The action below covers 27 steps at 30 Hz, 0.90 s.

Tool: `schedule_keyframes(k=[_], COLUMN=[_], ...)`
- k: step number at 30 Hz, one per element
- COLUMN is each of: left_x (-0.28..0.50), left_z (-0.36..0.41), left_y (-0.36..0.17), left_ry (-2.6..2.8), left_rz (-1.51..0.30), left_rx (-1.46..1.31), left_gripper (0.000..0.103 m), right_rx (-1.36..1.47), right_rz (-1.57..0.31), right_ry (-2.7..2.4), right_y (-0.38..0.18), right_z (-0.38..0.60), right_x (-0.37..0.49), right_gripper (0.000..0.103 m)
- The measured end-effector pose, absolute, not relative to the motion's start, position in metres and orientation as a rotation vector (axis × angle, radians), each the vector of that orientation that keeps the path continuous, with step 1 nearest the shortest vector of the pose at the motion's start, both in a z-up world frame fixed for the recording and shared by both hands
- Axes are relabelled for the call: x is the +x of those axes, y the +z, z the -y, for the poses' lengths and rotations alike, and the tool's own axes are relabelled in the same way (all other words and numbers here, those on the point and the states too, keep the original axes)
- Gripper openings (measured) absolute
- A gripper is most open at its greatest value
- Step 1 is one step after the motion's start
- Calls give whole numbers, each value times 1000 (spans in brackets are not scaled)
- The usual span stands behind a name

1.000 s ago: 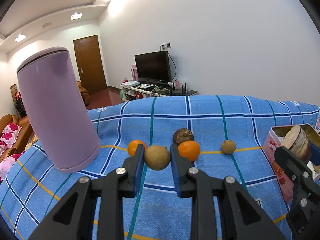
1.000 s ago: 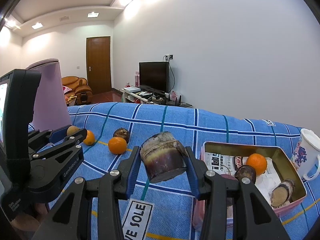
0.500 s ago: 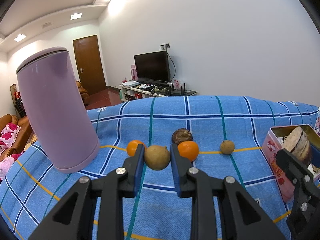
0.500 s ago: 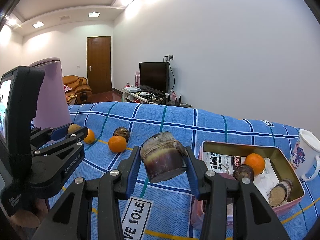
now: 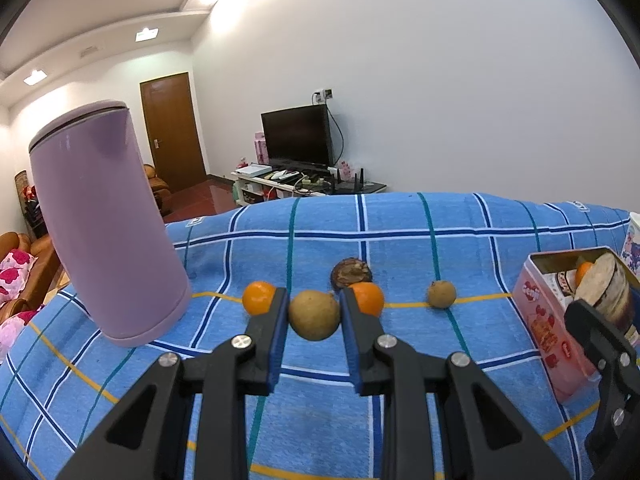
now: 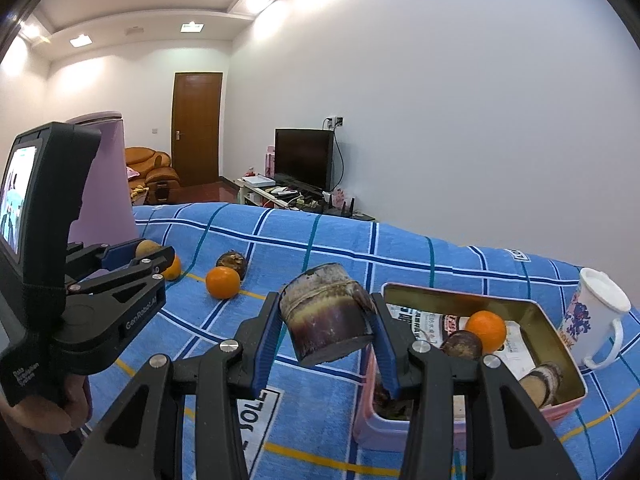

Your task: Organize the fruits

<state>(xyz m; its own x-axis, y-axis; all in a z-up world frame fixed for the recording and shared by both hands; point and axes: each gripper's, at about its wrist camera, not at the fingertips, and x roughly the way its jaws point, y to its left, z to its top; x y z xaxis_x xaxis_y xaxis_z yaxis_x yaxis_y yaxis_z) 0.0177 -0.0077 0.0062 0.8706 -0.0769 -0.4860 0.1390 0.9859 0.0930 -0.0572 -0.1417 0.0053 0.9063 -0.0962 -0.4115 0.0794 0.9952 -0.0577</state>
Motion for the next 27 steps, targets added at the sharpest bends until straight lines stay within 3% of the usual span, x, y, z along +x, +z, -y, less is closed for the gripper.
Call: schedule_keyframes(k=[27], left_x=[-8], left_z=[48], left_y=[10], left_ry=[-186], left_rz=[-507], left_rx=[154], left_gripper=[28], right_rx=[39], right_rz=[-412], right_ry=[-217], right_y=[15], right_z=[236], right_x=[-92], right_gripper=[45])
